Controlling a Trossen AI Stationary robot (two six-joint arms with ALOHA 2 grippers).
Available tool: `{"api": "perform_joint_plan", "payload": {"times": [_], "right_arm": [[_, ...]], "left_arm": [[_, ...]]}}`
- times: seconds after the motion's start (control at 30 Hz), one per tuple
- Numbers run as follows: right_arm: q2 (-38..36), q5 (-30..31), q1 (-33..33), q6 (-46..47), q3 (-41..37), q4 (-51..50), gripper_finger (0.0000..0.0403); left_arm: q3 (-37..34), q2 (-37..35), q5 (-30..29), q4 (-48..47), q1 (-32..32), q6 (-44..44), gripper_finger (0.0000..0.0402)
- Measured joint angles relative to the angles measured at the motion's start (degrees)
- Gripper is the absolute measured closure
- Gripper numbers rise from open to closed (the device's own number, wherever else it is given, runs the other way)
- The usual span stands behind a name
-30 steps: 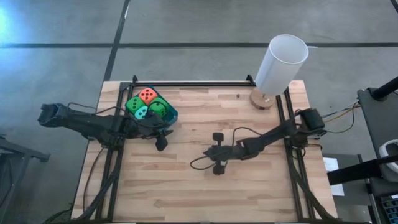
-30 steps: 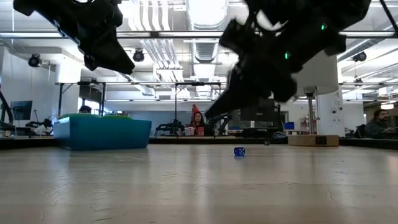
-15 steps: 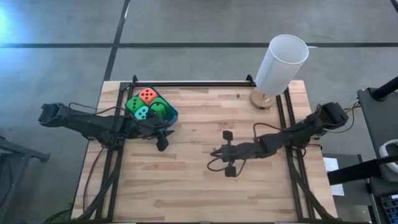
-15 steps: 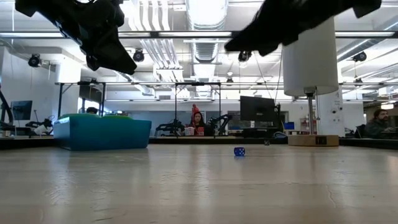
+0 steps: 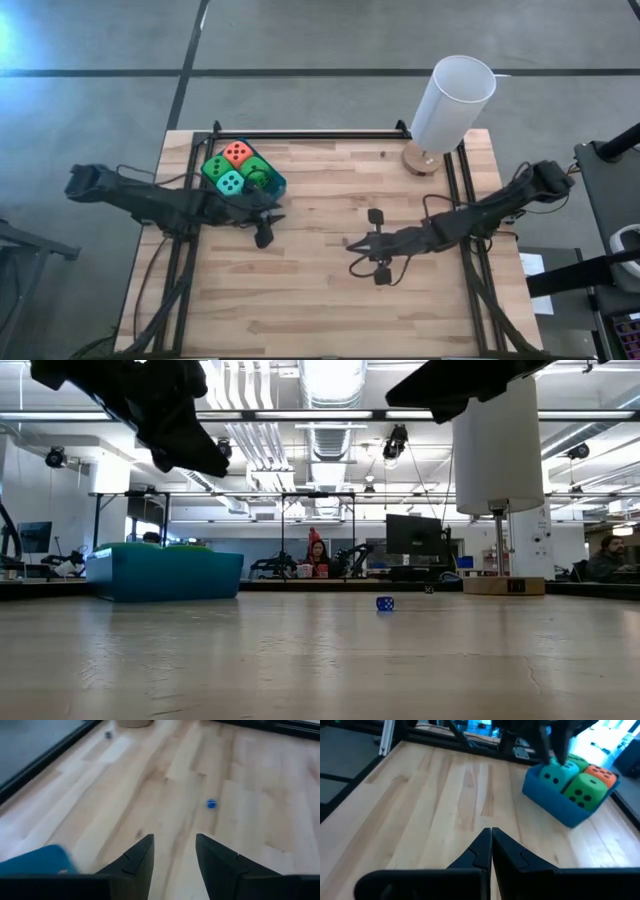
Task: Pick & Place Dice
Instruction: Put the small blue dice into the blue bin
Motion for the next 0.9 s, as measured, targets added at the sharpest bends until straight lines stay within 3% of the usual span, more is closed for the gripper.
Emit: {"api": "perform_joint_plan", "payload": {"times": [0.17,0.43,0.7,0.9], "right_arm": [[-2.4,0.6,0.0,0.1,-0.3,-3.7,0.0394],[-5.7,0.7,0.0,5.0,-1.8,-12.2,0.0394],[-5.9,0.6,-1.5,9.9,-8.9,-11.4,0.0394],[-2.4,0.5,-4.4,12.3,-15.2,-0.2,0.0394]], "left_arm": [[0.0,4.7,4.7,6.6,-0.5,6.0,0.0255],[0.0,13.6,4.9,18.4,-0.5,12.1,0.0247],[0.0,22.0,4.9,31.2,-0.5,13.1,0.0252],[1.4,26.9,5.0,34.3,-0.5,13.1,0.0247]]}}
